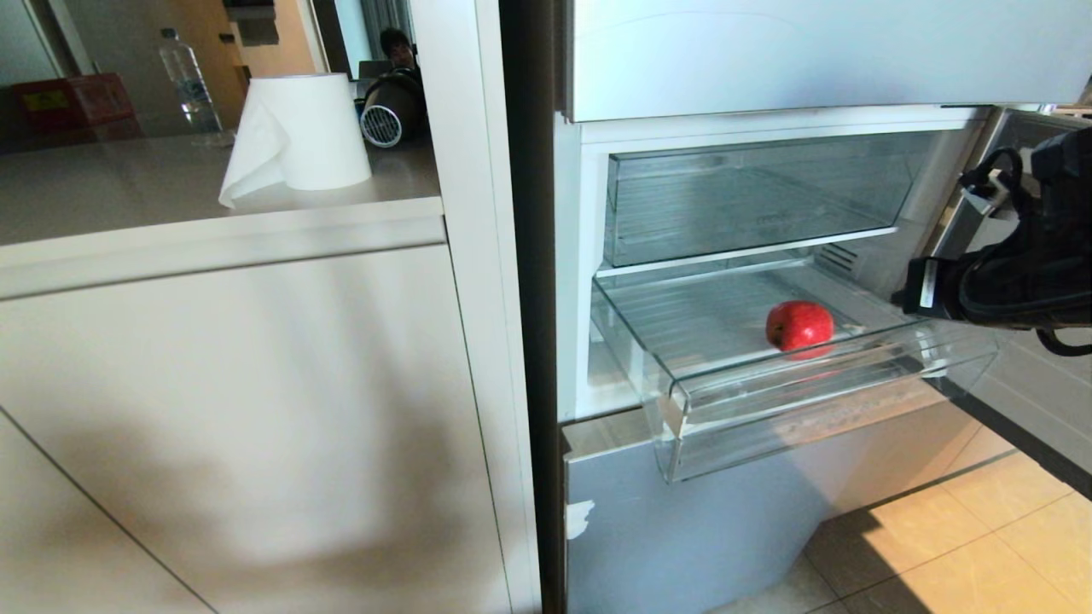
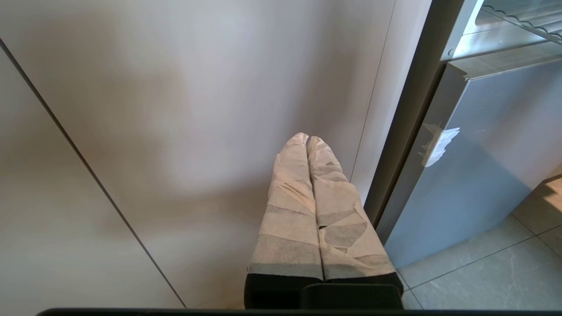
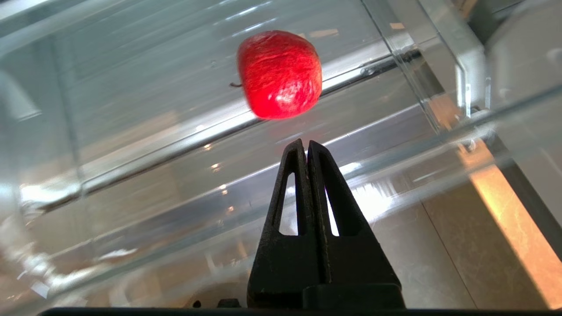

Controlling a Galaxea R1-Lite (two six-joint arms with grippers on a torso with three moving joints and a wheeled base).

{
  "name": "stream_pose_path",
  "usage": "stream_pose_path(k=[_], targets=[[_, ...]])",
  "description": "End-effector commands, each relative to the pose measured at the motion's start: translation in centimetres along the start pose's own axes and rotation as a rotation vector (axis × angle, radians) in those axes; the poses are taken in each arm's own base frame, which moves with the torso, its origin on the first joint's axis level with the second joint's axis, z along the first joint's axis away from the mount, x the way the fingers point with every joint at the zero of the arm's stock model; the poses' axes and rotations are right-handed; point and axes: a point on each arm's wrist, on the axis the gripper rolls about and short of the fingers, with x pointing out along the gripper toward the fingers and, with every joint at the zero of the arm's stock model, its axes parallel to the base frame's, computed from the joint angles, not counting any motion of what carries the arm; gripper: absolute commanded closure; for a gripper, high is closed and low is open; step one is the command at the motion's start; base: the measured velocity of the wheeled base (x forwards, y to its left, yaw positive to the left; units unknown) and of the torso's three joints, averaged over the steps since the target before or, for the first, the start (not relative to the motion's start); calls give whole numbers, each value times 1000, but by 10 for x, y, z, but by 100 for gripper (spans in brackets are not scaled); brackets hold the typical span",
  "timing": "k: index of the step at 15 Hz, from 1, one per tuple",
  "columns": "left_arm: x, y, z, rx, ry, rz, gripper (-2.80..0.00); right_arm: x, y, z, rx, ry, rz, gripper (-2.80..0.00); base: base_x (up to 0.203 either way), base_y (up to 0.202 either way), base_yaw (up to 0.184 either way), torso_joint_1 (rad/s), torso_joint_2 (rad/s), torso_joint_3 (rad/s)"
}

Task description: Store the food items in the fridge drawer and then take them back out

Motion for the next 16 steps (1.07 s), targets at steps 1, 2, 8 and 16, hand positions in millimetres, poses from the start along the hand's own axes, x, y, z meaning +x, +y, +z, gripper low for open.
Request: stream_pose_path(k=[1,2,8,16], targets=[[0,0,0,-1,0,0,0,28,1,1,0,32,-3,0,0,0,0,0,0,0],[0,0,0,-1,0,1,0,34,1,4,-1,27,-2,0,0,0,0,0,0,0],[0,0,0,-1,0,0,0,47,3,16,-54,95,-35,0,0,0,0,0,0,0],[0,0,0,-1,0,1,0,28,-7,16,-66,240,-175,0,0,0,0,0,0,0]])
